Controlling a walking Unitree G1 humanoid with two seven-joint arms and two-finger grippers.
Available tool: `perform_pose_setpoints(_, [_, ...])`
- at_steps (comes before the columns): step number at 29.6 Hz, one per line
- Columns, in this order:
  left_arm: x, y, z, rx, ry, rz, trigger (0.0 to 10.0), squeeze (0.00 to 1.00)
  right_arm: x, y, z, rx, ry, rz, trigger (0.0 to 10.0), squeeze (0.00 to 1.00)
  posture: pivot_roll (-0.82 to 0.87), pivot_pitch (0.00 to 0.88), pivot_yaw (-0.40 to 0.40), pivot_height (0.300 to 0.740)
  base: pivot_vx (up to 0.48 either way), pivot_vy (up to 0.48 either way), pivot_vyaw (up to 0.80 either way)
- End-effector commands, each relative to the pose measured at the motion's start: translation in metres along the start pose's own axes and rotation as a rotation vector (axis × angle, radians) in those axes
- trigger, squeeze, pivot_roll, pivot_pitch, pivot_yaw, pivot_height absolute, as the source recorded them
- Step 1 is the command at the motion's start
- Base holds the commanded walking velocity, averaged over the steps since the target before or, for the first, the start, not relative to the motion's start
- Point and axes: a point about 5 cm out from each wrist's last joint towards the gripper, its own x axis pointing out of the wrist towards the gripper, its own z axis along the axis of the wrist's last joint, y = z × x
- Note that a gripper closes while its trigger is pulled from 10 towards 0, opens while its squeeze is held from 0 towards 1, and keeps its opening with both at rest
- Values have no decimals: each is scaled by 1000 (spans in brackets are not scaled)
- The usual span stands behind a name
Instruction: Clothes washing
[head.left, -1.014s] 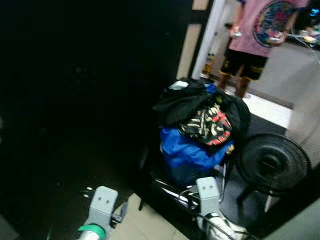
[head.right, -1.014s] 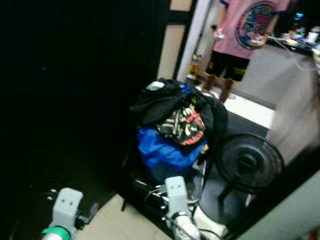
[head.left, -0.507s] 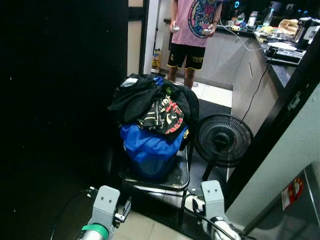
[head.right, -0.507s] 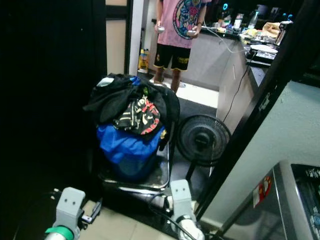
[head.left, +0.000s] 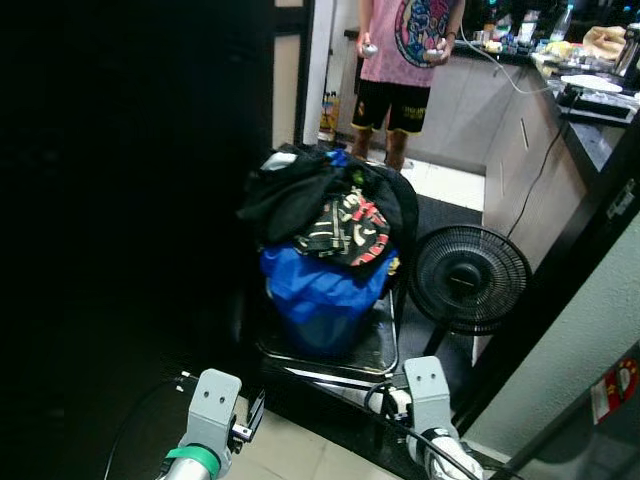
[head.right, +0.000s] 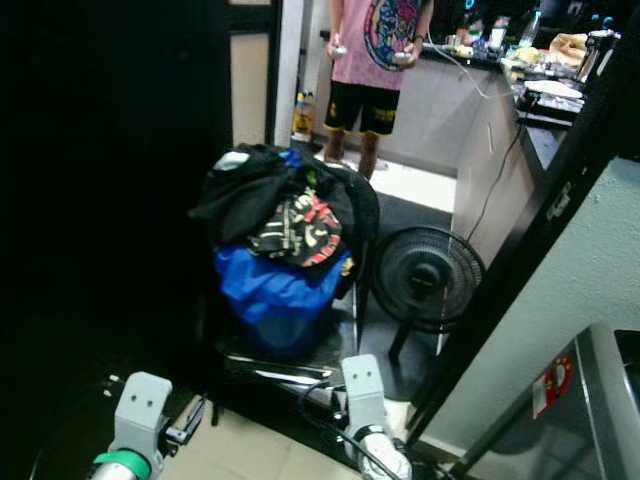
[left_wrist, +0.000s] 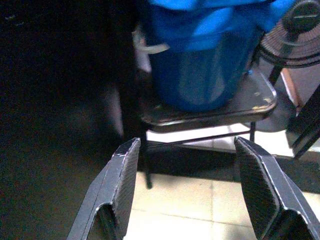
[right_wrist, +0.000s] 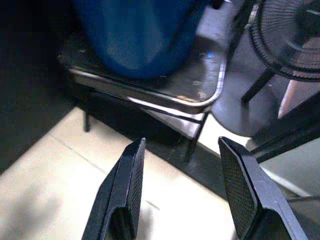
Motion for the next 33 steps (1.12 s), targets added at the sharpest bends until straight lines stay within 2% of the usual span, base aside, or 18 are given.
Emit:
perform_pose_setpoints(1, [-1, -3, -4, -10, 21, -4, 10000, 0, -1, -2, -1, -4, 0, -5, 10000, 0, 9, 40, -24, 740, 0, 0, 0])
perform_pose_setpoints(22, [-2, -3, -4, -20, 11, 10, 10000, 0, -1, -2, 0, 2, -13, 3, 10000, 0, 10, 49, -28, 740, 0, 0, 0])
perform_pose_setpoints(24, [-2, -4, -3, 0, 8, -7, 10000, 0, -1, -1, 1, 2, -13, 4, 10000, 0, 11, 50, -28, 740, 0, 0, 0])
perform_pose_setpoints(28, [-2, -7, -1, 29, -6, -32, 10000, 0, -1, -1, 1, 2, -15, 4, 10000, 0, 10, 50, -28, 740, 0, -386, 0])
perform_pose_setpoints(33, [-2, -6, -1, -7, -3, -15, 10000, 0, -1, -1, 1, 3, -15, 3, 10000, 0, 10, 51, -27, 740, 0, -322, 0])
